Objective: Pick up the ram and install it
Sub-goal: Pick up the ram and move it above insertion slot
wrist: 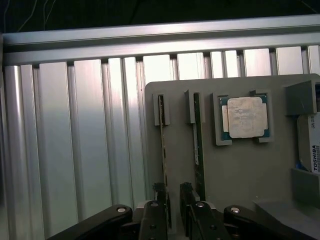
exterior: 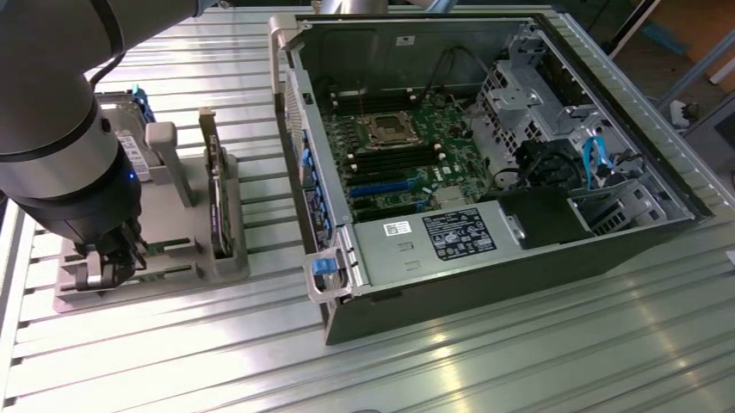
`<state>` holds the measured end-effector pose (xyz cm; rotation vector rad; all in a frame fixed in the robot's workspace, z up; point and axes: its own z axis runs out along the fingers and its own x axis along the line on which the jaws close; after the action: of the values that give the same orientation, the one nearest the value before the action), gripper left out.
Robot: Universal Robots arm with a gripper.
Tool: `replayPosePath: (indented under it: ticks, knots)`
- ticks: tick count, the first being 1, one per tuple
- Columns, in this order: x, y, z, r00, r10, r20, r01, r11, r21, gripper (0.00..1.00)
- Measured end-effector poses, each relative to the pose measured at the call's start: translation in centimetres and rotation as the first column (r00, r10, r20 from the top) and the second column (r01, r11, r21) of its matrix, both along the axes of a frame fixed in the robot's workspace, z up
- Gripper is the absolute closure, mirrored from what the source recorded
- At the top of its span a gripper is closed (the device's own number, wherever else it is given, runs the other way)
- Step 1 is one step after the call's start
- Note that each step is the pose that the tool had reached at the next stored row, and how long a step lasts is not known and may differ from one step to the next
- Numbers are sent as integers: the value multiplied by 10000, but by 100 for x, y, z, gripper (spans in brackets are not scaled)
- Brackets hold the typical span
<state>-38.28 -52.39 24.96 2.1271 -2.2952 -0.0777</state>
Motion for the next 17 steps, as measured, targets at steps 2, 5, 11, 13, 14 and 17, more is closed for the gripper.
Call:
replayPosePath:
  ticks: [2,5,11,13,14,17]
  knots:
    - [1,0,1,10000,1,0,-1,10000,-1,74]
    - [1,0,1,10000,2,0,-2,10000,-1,74]
    - [-3,0,0,9999,130,9,-130,9999,-1,74]
    - [-7,0,-1,9999,166,18,-166,9999,0,74]
    - [-8,0,0,9998,175,18,-175,9998,-1,74]
    - [-8,0,0,9998,175,18,-175,9998,-1,74]
